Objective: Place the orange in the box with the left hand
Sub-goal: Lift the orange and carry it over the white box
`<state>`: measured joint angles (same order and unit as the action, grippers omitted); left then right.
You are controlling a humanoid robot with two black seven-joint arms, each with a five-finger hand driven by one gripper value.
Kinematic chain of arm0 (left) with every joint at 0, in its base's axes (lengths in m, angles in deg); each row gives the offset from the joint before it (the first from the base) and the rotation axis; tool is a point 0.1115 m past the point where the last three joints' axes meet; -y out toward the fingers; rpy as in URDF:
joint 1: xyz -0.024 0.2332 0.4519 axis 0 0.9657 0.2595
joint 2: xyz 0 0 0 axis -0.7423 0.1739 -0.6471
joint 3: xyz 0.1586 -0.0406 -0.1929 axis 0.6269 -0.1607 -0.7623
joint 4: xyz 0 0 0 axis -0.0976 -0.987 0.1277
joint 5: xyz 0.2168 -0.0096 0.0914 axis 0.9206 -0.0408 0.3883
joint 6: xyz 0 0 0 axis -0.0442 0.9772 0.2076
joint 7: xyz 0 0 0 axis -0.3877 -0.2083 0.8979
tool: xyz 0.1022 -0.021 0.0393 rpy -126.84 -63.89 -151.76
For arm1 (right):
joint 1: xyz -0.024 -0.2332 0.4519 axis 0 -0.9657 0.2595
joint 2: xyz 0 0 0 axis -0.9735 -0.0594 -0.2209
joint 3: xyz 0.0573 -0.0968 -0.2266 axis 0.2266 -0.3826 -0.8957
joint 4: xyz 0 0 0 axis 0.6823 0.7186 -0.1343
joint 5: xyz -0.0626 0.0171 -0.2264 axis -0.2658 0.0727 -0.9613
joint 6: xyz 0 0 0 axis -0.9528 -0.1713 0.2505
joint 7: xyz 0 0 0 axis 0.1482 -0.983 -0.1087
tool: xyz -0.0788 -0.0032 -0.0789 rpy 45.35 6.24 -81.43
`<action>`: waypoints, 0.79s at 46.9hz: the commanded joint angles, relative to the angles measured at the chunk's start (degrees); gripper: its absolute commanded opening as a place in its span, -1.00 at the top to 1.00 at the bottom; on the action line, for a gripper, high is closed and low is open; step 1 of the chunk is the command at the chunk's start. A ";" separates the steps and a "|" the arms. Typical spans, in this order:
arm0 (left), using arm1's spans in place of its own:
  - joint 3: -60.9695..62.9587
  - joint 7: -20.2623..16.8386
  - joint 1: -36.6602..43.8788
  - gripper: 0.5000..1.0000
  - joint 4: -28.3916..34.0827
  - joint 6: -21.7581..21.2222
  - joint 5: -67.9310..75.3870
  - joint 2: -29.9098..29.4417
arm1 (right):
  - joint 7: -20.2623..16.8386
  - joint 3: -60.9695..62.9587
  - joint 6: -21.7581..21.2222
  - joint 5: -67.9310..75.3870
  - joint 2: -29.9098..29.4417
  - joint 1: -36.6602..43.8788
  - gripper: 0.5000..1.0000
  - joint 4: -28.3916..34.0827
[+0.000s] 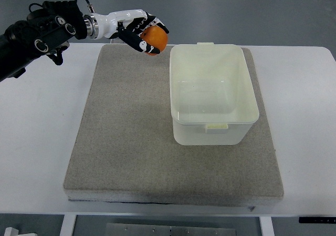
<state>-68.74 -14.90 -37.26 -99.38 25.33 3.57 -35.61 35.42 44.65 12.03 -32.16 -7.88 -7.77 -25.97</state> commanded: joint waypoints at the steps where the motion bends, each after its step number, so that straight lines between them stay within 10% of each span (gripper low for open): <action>1: -3.31 -0.04 0.05 1.00 -0.01 1.11 -1.53 -0.26 | 0.00 0.00 0.00 0.00 0.00 0.00 -0.78 -0.05; 37: -9.20 -0.04 0.23 1.00 -0.88 7.00 -1.44 6.86 | 0.00 0.00 0.00 0.00 0.00 0.00 -0.78 -0.05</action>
<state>-77.96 -14.94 -36.89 -100.21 32.27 2.06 -29.77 35.42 44.66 12.03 -32.15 -7.88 -7.77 -26.00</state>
